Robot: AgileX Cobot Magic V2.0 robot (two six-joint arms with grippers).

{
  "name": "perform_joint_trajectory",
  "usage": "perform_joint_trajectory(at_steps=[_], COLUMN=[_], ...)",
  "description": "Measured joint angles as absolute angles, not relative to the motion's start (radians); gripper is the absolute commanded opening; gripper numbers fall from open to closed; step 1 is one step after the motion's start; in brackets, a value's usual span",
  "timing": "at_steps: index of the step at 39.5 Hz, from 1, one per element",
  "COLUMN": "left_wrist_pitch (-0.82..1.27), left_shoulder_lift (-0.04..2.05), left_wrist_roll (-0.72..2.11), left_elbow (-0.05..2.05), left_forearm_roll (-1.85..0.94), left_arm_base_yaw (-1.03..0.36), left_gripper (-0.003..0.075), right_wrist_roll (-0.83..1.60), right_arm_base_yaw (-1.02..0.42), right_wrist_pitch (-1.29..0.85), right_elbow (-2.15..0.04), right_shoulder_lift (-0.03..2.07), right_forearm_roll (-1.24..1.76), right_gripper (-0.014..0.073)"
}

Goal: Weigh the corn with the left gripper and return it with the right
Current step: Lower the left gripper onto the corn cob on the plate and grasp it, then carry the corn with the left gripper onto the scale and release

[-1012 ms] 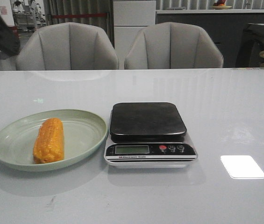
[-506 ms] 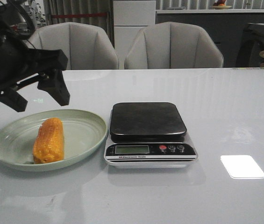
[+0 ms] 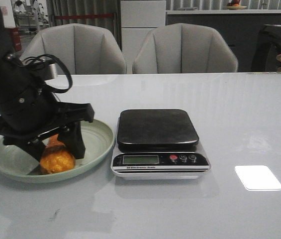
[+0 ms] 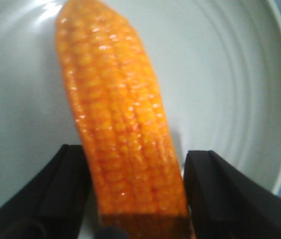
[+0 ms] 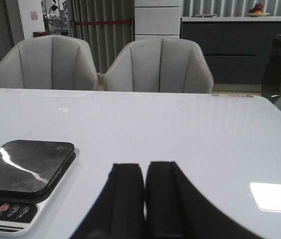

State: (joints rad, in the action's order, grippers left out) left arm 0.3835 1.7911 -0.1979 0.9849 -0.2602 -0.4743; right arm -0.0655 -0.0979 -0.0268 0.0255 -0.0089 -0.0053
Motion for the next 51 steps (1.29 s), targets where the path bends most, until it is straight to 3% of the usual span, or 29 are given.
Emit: perform_joint_trajectory(at_steps=[6,10,28,32,40,42,45,51], left_wrist_pitch=[0.37,0.371,0.378,0.378,0.382,0.384,0.384,0.437], left_shoulder_lift=[1.793,1.793,1.866,1.904,1.956,1.958,1.96,1.946], left_wrist_roll=[-0.198,-0.198,-0.198,-0.198,-0.198,-0.198,-0.198,-0.198], left_elbow=[1.041,1.097,1.297,1.333,1.363,1.365,1.365,1.384], left_forearm_roll=[-0.262,-0.264,-0.264,-0.272,-0.294,-0.296,-0.297,-0.298], left_arm_base_yaw=[-0.528,-0.542,-0.638,-0.653,-0.664,-0.664,-0.664,-0.664], left_gripper=[0.0162,0.0123,0.013,0.0188,0.051,0.0561,0.0571,0.0518], right_wrist_roll=[-0.065,-0.065,-0.065,-0.065,-0.065,-0.065,-0.065,-0.065], right_arm_base_yaw=[-0.098,-0.098,-0.098,-0.098,-0.098,-0.098,-0.098,-0.098], right_wrist_pitch=[-0.027,-0.027,-0.027,-0.027,-0.027,-0.027,-0.027,-0.027], right_elbow=[0.025,0.025,0.025,0.025,0.025,0.025,0.025,0.025], right_shoulder_lift=[-0.009,-0.009,-0.009,-0.009,-0.009,-0.009,-0.009,-0.009], right_forearm_roll=[-0.005,-0.005,-0.005,-0.005,-0.005,-0.005,-0.005,-0.005], right_gripper=[0.0173,0.0173,0.0173,0.0173,0.0173,0.0173,0.0173,0.0173])
